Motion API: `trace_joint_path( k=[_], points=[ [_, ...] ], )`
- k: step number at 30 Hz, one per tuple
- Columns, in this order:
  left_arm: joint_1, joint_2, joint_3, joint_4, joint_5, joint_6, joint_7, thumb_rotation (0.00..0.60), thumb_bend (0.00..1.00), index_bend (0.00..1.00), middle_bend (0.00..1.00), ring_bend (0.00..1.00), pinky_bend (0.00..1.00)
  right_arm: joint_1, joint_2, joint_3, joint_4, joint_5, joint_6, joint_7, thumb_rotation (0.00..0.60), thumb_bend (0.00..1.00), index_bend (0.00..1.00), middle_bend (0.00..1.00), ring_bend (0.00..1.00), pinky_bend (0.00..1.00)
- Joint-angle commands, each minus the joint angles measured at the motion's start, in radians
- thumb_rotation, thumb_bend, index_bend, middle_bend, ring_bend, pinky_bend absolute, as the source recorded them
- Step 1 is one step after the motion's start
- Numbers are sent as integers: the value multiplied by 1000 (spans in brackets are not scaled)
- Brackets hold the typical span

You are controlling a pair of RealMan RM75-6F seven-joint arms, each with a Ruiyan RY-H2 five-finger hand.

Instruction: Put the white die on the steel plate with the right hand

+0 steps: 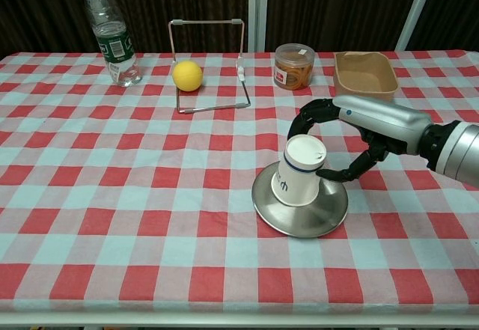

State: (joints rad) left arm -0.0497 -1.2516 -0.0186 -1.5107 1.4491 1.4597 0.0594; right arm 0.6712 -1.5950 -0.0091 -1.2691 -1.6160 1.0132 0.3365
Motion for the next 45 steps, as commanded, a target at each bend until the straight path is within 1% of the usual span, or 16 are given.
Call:
trace_joint_path(
  k=[1, 4, 9, 11, 13, 16, 23, 25, 28, 31, 36, 38, 40, 42, 44, 45],
  points=[
    [-2, -1, -1, -1, 0, -2, 3, 600, 16, 204, 198, 88, 3, -1, 14, -40, -34, -52, 18, 29, 600, 310, 512, 339, 69, 53],
    [-4, 0, 0, -1, 4, -3, 4, 600, 16, 205, 198, 88, 3, -4, 11, -42, -25, -49, 19, 13, 600, 312, 512, 343, 69, 53],
    [-2, 2, -2, -1, 4, 0, -2, 600, 16, 204, 198, 88, 3, -8, -4, -6, 3, -6, 27, 2, 600, 312, 512, 342, 69, 53],
    [-1, 2, -3, 1, 0, 1, -4, 600, 17, 204, 198, 88, 3, -8, 3, -15, -13, -19, 32, 9, 600, 313, 512, 343, 74, 53],
    [-1, 0, -4, 1, -4, -1, -3, 600, 16, 204, 198, 88, 3, -3, 16, -37, -40, -46, 30, 19, 600, 313, 512, 344, 79, 53],
    [-3, -1, -2, 1, -1, -5, 0, 600, 17, 204, 198, 88, 3, 3, 26, -55, -58, -64, 20, -8, 600, 313, 513, 347, 80, 53],
    [-1, 0, -3, 4, -2, -2, -6, 600, 17, 205, 198, 88, 3, 0, -4, 1, -2, 11, 6, -79, 600, 313, 514, 348, 79, 53],
    [0, 0, -3, 5, -3, -2, -7, 600, 16, 204, 198, 88, 3, 1, 0, -6, -18, 4, 6, -60, 600, 314, 514, 347, 79, 53],
    [0, -2, -3, 5, -5, -3, -5, 600, 17, 205, 198, 88, 3, 8, 16, -40, -53, -43, 9, -29, 600, 314, 514, 349, 79, 53],
    [-2, -2, -4, 6, -3, -4, -4, 600, 17, 204, 198, 88, 3, 10, 22, -53, -58, -60, 12, -38, 600, 318, 514, 354, 80, 53],
    [-2, -2, -4, 7, -1, -3, -6, 600, 17, 204, 198, 88, 3, 2, 0, -8, 0, 2, 9, -84, 600, 320, 514, 354, 80, 53],
    [-2, -1, -5, 7, -2, -3, -7, 600, 17, 205, 198, 88, 3, 0, -2, -2, 6, 11, 11, -87, 600, 320, 512, 349, 79, 53],
    [-2, -2, -5, 7, -4, -4, -6, 600, 16, 204, 198, 88, 3, -5, 3, -2, -4, 8, 24, -81, 600, 317, 460, 328, 75, 52],
    [-2, -2, -4, 6, -2, -3, -4, 600, 17, 205, 198, 88, 3, -8, 16, -8, -25, -1, 35, -65, 600, 286, 353, 292, 56, 50],
    [-2, -2, -4, 6, 0, -1, -4, 600, 17, 205, 198, 88, 3, -12, 29, -11, -42, -9, 48, -53, 600, 258, 299, 271, 43, 48],
    [-2, -2, -4, 6, 2, 0, -3, 600, 17, 205, 198, 88, 3, -15, 35, -9, -48, -13, 61, -46, 600, 257, 296, 274, 43, 48]
  ],
)
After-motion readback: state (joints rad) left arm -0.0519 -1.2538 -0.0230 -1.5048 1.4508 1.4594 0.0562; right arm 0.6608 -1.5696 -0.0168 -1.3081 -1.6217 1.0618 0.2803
